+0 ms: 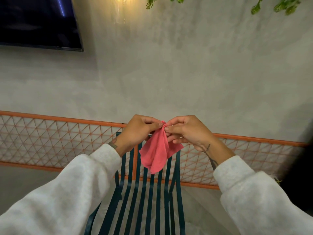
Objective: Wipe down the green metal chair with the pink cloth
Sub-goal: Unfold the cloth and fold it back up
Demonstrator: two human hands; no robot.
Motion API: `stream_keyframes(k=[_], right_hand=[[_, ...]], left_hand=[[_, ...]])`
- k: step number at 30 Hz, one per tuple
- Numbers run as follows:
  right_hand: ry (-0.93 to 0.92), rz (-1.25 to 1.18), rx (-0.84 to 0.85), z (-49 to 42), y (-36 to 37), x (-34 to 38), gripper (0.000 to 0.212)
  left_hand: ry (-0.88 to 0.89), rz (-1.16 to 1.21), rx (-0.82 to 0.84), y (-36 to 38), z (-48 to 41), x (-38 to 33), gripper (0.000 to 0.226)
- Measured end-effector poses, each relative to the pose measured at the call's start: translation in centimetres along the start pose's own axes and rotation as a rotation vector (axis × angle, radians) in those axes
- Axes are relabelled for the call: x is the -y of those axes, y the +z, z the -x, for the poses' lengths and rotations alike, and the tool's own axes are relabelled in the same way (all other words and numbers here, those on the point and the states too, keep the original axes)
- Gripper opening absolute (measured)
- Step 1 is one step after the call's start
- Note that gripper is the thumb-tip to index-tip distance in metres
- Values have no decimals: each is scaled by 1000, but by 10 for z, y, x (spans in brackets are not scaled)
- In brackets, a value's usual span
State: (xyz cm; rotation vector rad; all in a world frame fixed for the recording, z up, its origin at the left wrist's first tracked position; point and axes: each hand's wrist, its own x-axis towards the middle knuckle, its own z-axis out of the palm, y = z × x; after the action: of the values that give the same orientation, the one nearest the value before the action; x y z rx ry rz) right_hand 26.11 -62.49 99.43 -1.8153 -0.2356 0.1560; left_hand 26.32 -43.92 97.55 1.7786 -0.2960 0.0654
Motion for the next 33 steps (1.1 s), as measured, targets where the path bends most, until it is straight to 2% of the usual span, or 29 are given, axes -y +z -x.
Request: stream_keyframes(k=[7,11,13,15,18,21,24,27,30,31,33], right_hand=[[-79,140,-121,-5,5,-4,11],[-98,139,-153,-9,6,-9,9],[-132,187,-175,-9,9,-9,11],[-172,212,-179,-8,10,-10,13],[-214,209,-72,-5,6,-17,15],[-155,452,41,-5,-4,-31,20],[-109,636,90,-3,-9,-50,29],[-117,523,89,3,-14,-52,23],[-177,316,-19,6,-27,-34,13],[-211,267,-47,6,-30,-28,16],[-262,226,-89,5,-32,-15,43]], left_hand=[[8,5,25,0,2,-4,18],[7,-15,75,0,6,-9,21],[24,-49,56,0,6,-10,26],[48,-77,24,-1,4,-13,20],[74,-118,17,-7,1,-19,11],[73,-112,-35,-14,-1,-24,16],[40,0,-104,-20,-4,-28,19],[6,55,-188,-31,-9,-24,16],[-105,49,-225,-41,-11,-6,13],[-153,72,-220,-42,-10,1,13],[-216,92,-201,-42,-8,11,14]])
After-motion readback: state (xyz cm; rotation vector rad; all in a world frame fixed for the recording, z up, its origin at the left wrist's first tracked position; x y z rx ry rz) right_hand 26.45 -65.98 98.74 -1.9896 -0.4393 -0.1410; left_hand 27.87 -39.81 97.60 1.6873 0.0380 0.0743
